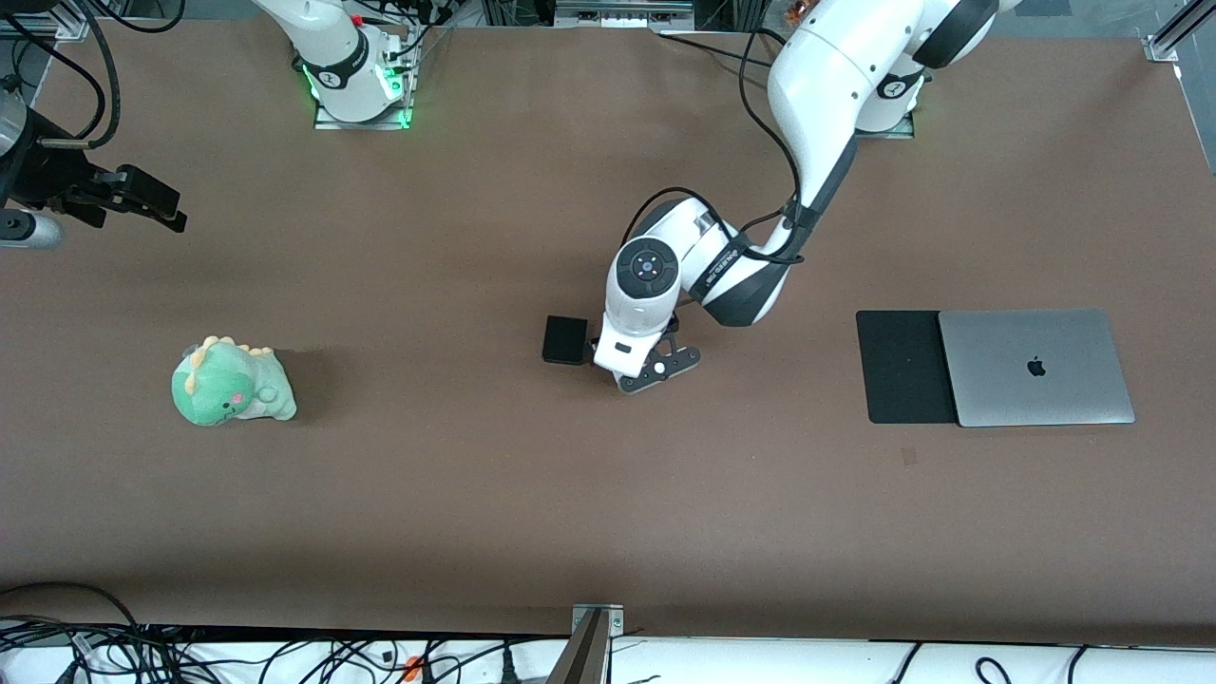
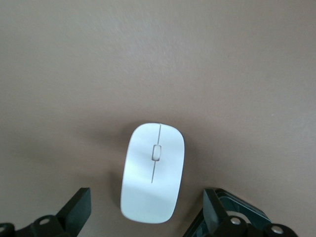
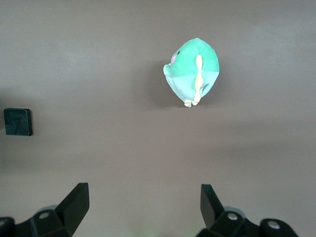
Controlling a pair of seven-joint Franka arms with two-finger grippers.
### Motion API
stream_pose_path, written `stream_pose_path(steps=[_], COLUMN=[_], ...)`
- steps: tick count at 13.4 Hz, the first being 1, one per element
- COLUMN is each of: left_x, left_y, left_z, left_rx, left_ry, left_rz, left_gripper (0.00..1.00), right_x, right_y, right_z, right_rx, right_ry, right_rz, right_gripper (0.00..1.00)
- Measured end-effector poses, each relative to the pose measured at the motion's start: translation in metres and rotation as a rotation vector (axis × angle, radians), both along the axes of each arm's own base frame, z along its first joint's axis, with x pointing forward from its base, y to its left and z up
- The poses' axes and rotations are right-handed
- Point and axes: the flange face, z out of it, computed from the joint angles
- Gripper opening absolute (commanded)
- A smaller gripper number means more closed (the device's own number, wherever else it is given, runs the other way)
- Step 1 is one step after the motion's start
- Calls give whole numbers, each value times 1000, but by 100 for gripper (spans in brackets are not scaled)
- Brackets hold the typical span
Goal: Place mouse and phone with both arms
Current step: 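Move the left gripper over the white mouse, then lower the left gripper and grasp the white mouse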
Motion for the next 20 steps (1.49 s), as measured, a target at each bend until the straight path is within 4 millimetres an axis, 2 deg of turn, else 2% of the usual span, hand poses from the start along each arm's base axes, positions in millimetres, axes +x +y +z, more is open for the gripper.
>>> stream_pose_path(steps=[4,13,15,18,20], left_x=[-1,-19,-17,-14,-12], left_y=[-2,-19,-16,-14,-13], left_z=[-27,-44,-44,-43,-42], left_rx=[15,64,67,69,67], left_ry=[-10,-29,-32,-36,-40], left_rz=[19,-43,-39,-35,-33], left_gripper=[100,98,84,68,62], right_x=[0,0,0,0,0], right_y=[0,0,0,0,0], right_z=[0,0,0,0,0], right_rx=[0,0,0,0,0], right_ry=[0,0,0,0,0], right_rz=[0,0,0,0,0], right_gripper=[100,100,100,100,100])
